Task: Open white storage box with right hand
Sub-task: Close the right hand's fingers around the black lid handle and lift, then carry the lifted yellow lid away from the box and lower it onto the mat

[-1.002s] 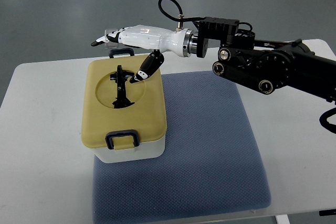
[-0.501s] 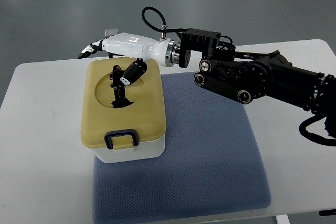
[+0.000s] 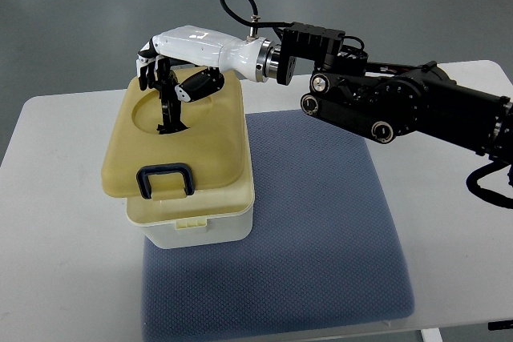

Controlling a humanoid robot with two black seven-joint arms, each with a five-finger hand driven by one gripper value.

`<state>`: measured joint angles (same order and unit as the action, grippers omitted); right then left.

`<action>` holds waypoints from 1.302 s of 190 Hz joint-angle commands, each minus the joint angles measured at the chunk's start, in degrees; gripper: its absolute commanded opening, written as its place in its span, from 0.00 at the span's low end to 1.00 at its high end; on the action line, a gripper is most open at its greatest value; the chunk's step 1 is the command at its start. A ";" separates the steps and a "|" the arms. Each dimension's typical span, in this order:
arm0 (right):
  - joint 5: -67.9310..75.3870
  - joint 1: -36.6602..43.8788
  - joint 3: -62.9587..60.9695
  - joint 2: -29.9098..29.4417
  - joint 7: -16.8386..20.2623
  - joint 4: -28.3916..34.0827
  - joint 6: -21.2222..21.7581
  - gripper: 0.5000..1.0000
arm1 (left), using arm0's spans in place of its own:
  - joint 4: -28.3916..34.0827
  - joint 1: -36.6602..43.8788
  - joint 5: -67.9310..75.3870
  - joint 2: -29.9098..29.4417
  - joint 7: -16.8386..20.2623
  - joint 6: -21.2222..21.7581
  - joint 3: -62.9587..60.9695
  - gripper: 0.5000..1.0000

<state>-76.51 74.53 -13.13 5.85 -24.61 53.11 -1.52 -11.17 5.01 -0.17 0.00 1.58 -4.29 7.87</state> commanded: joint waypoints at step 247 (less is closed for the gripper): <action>1.45 -14.59 0.04 28.34 -2.55 5.16 0.11 0.00 | -0.08 0.09 0.00 0.00 -0.08 -0.02 -0.13 1.00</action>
<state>-74.98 61.71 -13.11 34.37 -27.14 59.30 -1.24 -11.34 5.06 -0.17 0.00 1.51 -4.31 7.63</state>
